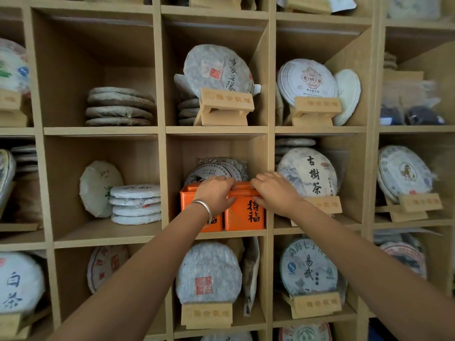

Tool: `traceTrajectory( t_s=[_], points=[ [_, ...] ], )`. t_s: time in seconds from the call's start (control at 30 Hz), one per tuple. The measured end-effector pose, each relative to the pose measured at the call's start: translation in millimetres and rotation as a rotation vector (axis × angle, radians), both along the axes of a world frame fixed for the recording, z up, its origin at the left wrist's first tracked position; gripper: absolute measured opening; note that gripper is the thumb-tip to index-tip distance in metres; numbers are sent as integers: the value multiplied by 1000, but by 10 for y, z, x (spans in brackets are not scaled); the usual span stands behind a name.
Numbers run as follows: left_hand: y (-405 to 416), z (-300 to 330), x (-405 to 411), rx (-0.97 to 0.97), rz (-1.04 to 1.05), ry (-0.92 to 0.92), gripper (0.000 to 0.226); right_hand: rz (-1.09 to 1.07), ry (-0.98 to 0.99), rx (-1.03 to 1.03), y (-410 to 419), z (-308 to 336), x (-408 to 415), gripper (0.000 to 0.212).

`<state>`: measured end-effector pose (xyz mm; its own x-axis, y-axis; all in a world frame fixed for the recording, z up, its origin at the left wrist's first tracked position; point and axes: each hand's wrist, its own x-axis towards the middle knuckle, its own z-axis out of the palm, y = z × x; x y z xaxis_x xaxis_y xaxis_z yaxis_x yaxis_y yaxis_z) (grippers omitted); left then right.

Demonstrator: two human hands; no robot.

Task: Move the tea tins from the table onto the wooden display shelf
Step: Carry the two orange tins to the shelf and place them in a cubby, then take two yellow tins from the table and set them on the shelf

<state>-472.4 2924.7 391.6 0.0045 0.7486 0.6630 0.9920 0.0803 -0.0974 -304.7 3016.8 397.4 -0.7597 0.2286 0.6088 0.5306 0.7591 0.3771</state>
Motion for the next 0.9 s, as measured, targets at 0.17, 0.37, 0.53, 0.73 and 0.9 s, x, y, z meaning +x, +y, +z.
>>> traceTrajectory(
  t_s=[0.17,0.37,0.53,0.73,0.9],
  points=[
    [9,-23,-13,12,-16,-4,24,-4,-4,-14,-6,-2,8,29],
    [-38,57,-25,112,-59,-24,25,39,70,-25,-69,-75,16,36],
    [-39,115,120,131,-175,19,13,81,179,-3,-98,-140,100,21],
    [99,-21,443,96,-300,106,15,-100,168,-18,-140,-248,520,23],
    [247,-252,875,-20,-503,75,16,-397,91,-116,-351,-437,1207,34]
  ],
)
